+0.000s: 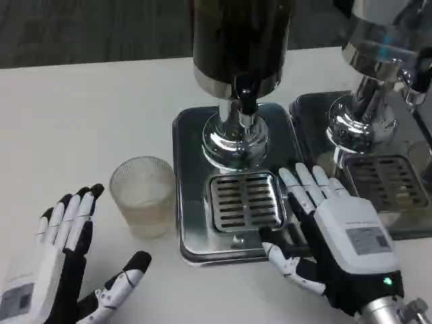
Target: Grasp the cup under the faucet to collect the drink, then remove the cup.
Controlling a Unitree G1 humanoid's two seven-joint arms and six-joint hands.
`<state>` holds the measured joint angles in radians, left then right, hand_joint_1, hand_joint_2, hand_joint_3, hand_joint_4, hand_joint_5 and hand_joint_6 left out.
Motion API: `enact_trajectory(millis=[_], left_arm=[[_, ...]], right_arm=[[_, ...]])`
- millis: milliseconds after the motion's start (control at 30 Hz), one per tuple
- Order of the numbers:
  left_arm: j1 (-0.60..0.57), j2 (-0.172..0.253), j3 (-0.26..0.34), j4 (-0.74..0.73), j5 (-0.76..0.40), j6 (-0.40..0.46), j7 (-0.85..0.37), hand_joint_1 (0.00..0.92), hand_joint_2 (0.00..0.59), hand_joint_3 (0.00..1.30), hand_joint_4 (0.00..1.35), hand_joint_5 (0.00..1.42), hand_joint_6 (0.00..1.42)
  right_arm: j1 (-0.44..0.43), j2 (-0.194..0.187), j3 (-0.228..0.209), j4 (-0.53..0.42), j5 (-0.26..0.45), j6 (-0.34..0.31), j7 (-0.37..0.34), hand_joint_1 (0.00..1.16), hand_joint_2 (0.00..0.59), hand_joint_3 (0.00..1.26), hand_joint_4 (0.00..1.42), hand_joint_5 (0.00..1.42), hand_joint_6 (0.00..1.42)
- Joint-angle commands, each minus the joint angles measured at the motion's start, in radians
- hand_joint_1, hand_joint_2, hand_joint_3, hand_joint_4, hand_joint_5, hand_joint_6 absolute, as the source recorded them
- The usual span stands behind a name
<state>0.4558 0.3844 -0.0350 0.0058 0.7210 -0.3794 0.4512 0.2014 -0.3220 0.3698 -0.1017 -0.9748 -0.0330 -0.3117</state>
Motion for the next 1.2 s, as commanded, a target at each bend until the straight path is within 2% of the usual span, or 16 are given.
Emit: enact_trajectory(millis=[33,467,700,967,1100,1200], left_arm=[[-0.007,-0.002,-0.007,-0.006,0.003,0.007,0.000,0.000,0.202,0.04,0.00,0.00,0.00],[-0.007,-0.007,-0.004,-0.011,0.002,0.010,0.019,0.000,0.201,0.07,0.00,0.02,0.00],[-0.018,-0.006,0.056,-0.026,-0.014,-0.010,0.091,0.000,0.165,0.07,0.00,0.09,0.02],[-0.122,0.029,0.103,0.057,-0.111,-0.031,0.036,0.000,0.131,0.00,0.00,0.03,0.00],[-0.191,0.056,0.093,0.135,-0.195,-0.038,-0.066,0.000,0.083,0.00,0.00,0.00,0.00],[-0.233,0.069,0.079,0.219,-0.241,-0.079,-0.124,0.000,0.022,0.00,0.00,0.00,0.00]], right_arm=[[-0.008,-0.007,-0.004,0.004,0.004,-0.002,-0.002,0.26,0.433,0.06,0.00,0.00,0.07],[-0.008,-0.006,-0.004,0.005,0.007,-0.001,-0.001,0.26,0.433,0.06,0.00,0.00,0.07],[-0.016,-0.001,-0.001,0.005,0.000,0.008,0.005,0.26,0.433,0.06,0.00,0.00,0.07],[-0.005,0.024,0.011,-0.005,-0.020,0.045,-0.004,0.26,0.433,0.06,0.00,0.00,0.07],[-0.002,0.036,0.012,-0.001,-0.021,0.057,-0.014,0.26,0.433,0.06,0.00,0.00,0.07],[0.001,0.039,0.011,-0.003,-0.025,0.061,-0.017,0.26,0.433,0.06,0.00,0.00,0.07]])
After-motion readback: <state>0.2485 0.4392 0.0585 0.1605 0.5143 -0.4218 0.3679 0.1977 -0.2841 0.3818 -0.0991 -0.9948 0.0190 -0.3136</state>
